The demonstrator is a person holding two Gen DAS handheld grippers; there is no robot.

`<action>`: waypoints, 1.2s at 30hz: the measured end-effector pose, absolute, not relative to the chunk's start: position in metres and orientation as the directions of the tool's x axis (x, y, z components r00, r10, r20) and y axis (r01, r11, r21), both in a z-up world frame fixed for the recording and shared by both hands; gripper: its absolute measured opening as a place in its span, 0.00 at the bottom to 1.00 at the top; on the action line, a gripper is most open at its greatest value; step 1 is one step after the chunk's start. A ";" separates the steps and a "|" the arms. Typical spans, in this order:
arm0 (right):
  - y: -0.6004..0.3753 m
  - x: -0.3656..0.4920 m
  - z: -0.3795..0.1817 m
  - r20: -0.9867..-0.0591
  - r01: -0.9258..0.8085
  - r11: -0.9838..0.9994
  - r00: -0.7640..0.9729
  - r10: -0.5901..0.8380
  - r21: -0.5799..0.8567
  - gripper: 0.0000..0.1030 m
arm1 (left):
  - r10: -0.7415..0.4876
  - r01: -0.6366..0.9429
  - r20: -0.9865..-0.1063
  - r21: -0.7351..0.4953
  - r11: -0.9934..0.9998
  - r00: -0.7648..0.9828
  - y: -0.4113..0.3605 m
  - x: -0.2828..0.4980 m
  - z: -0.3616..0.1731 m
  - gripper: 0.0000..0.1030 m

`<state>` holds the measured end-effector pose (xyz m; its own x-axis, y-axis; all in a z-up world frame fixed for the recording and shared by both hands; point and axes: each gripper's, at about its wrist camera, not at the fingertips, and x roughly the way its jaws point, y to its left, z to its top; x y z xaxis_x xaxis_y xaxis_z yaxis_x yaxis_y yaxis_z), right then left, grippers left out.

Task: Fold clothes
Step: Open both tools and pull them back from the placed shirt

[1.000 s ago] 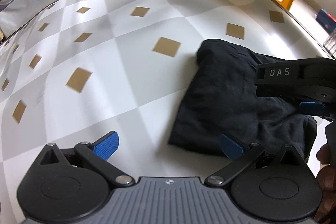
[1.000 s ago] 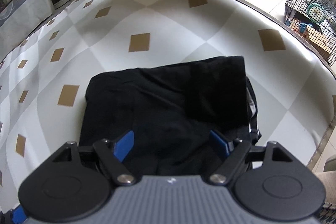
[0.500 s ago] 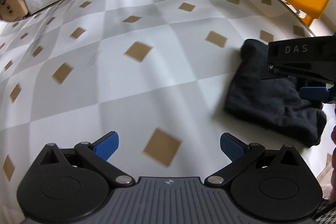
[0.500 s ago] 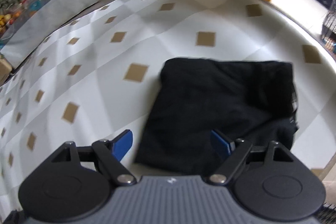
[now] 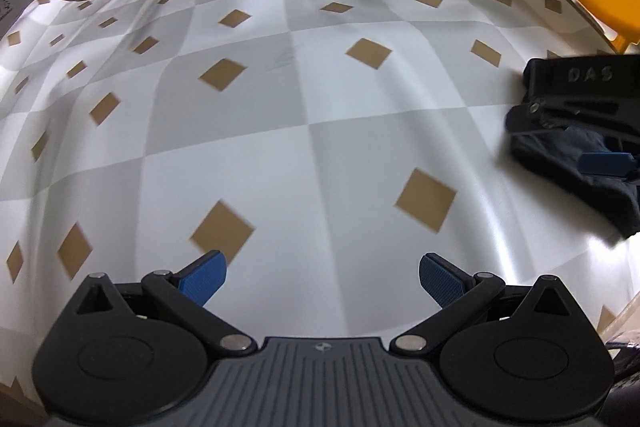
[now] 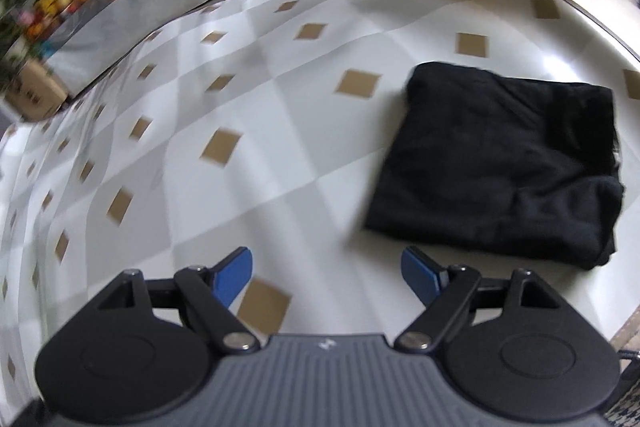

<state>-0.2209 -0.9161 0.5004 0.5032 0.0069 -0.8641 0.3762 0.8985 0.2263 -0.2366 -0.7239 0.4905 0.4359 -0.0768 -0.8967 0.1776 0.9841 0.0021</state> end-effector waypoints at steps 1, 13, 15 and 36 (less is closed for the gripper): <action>-0.909 -0.222 0.499 -0.863 0.357 0.907 0.505 0.013 0.222 0.79 | -0.074 0.173 -0.896 0.003 0.985 0.438 -0.718 -0.240 0.491 1.00; -0.821 -0.231 0.469 -0.863 0.070 0.985 0.494 0.103 0.158 0.80 | 0.024 0.029 -0.891 0.041 0.999 0.453 -0.639 -0.263 0.482 1.00; -0.812 -0.228 0.464 -0.868 0.044 0.989 0.485 0.104 0.142 0.81 | 0.033 -0.001 -0.892 0.036 0.999 0.451 -0.626 -0.263 0.479 1.00; -0.799 -0.203 0.429 -0.858 -0.026 0.998 0.510 0.063 0.058 0.84 | 0.037 -0.171 -0.897 -0.044 0.984 0.441 -0.561 -0.243 0.465 1.00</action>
